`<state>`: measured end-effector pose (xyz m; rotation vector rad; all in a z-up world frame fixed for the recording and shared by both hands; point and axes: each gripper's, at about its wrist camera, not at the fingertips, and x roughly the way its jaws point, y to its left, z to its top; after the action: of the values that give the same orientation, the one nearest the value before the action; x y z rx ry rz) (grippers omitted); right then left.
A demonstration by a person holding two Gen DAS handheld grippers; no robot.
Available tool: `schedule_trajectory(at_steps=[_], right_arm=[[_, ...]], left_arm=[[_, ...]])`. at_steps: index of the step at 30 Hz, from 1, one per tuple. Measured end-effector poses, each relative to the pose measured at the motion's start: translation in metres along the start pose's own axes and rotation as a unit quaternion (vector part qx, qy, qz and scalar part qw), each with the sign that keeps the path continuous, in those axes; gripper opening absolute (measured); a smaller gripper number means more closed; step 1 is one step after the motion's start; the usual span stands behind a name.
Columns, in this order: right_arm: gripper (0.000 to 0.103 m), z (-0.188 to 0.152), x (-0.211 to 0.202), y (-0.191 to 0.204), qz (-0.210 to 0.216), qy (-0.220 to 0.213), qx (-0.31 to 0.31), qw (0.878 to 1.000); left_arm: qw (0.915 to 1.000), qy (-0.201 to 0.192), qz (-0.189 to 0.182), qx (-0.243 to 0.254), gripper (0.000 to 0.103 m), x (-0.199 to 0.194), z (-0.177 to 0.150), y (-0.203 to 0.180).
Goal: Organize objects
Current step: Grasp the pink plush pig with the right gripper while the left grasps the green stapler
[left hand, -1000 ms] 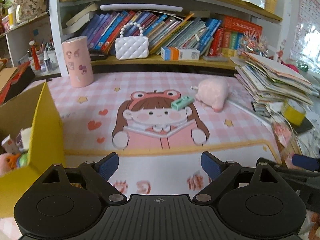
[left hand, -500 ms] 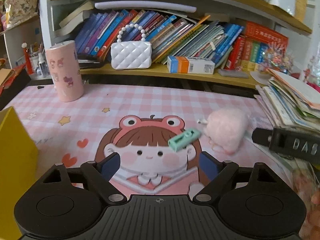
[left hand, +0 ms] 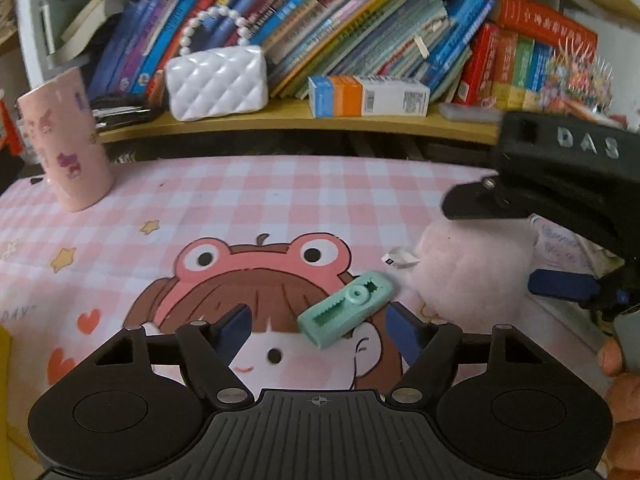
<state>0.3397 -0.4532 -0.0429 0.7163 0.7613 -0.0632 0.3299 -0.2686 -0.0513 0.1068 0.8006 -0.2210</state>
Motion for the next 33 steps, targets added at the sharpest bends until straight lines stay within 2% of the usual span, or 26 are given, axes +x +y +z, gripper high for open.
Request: schedule_trajectory(at_steps=[2,4,5,7,9,11,13,14,15,16,19,22,24,28,33], right_arm=[[0.096,0.002,0.007,-0.003,0.002,0.007,0.007,1.000],[0.076,0.003,0.011,-0.007,-0.004,0.010,0.010,1.000],[0.075,0.003,0.011,-0.010,0.002,0.010,0.014,1.000],[0.064,0.004,0.006,-0.015,0.019,0.011,0.024,0.999],[0.059,0.005,-0.004,-0.019,0.036,0.002,0.031,0.999],[0.059,0.004,-0.019,-0.022,0.047,-0.016,0.038,0.998],[0.058,0.003,-0.034,-0.023,0.055,-0.041,0.032,0.997],[0.058,0.002,-0.039,-0.022,0.057,-0.050,0.029,0.997],[0.058,0.002,-0.042,-0.022,0.056,-0.057,0.026,0.996],[0.058,0.002,-0.044,-0.021,0.053,-0.061,0.026,0.996],[0.058,0.001,-0.048,-0.017,0.047,-0.065,0.025,0.996],[0.058,-0.002,-0.053,-0.012,0.033,-0.074,0.006,0.997],[0.058,-0.006,-0.056,-0.010,0.023,-0.073,-0.002,0.997],[0.058,-0.019,-0.067,-0.002,0.013,-0.064,-0.028,0.997],[0.058,-0.054,-0.076,0.015,0.004,-0.034,-0.077,0.996]], left_arm=[[0.9999,0.002,0.002,0.013,0.073,0.009,0.002,-0.005],[0.9997,0.007,0.001,0.024,0.070,0.017,0.002,-0.009],[0.9996,0.012,-0.001,0.027,0.068,0.020,0.001,-0.010],[0.9994,0.021,-0.004,0.029,0.063,0.026,0.001,-0.011],[0.9996,0.016,-0.007,0.023,0.061,0.028,0.000,-0.009],[0.9995,0.015,-0.016,0.023,0.054,0.029,0.001,-0.009],[0.9990,0.006,-0.027,0.035,0.042,0.028,0.000,-0.010],[0.9988,0.004,-0.030,0.038,0.039,0.028,0.000,-0.011],[0.9987,0.003,-0.031,0.041,0.034,0.028,-0.001,-0.012],[0.9984,0.004,-0.033,0.045,0.024,0.027,0.000,-0.013],[0.9979,0.019,-0.045,0.044,0.022,0.025,0.003,-0.012],[0.9975,0.012,-0.055,0.042,0.022,0.014,0.003,-0.008],[0.9980,0.006,-0.060,0.019,0.022,0.004,0.004,0.000],[0.9979,-0.003,-0.061,-0.024,0.022,-0.024,0.001,0.020],[0.9965,-0.020,-0.062,-0.053,0.022,-0.077,-0.016,0.044]])
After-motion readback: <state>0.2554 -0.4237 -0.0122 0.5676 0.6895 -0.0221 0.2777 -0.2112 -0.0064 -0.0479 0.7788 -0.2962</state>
